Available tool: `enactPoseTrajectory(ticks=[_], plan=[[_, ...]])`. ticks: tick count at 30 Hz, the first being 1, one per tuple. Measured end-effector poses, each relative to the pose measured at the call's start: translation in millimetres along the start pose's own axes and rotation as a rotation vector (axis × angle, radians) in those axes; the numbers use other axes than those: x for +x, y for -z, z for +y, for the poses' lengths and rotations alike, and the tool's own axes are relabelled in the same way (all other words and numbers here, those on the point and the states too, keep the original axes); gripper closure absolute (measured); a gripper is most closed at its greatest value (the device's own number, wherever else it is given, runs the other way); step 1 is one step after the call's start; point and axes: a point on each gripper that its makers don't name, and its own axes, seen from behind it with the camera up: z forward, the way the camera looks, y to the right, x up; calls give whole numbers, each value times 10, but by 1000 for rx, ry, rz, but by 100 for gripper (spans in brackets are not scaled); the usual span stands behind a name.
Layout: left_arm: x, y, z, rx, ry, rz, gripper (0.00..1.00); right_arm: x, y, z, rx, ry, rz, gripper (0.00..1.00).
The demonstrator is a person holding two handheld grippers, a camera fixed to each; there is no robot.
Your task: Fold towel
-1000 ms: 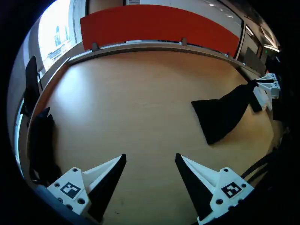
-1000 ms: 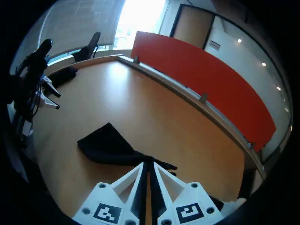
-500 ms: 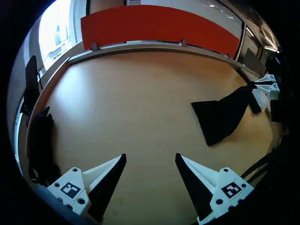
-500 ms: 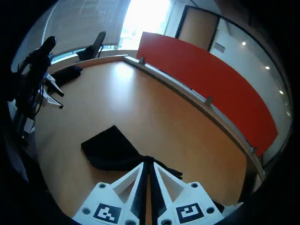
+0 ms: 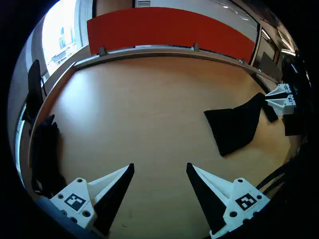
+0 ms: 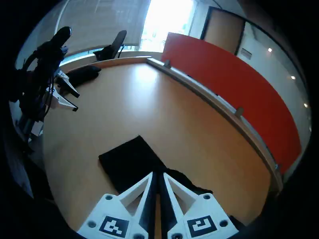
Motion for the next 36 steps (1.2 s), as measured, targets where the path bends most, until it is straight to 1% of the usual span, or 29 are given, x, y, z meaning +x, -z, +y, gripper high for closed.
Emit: enactPoseTrajectory(ticks=[5,11,20,24,27,29,31,32,36], plan=[[16,31,-15,-1,11,6,3,51,-95,-144,32,15,-1,94],[38,92,-72,5,27,16,3,105,-211,-281,68,39,-9,94],[21,225,-240,30,59,30,3,187,-434,-591,151,78,-24,94],[-19,279,-325,45,76,32,3,157,-528,-752,190,98,-43,94],[-53,309,-381,56,87,30,3,107,-583,-835,206,104,-60,94],[-74,325,-411,62,93,29,3,68,-609,-865,209,105,-73,90],[-89,335,-432,66,96,29,3,27,-623,-879,214,99,-86,79],[-96,339,-441,67,98,28,3,8,-628,-885,216,96,-93,73],[-95,341,-450,69,99,30,3,-30,-631,-836,201,77,-104,40]])
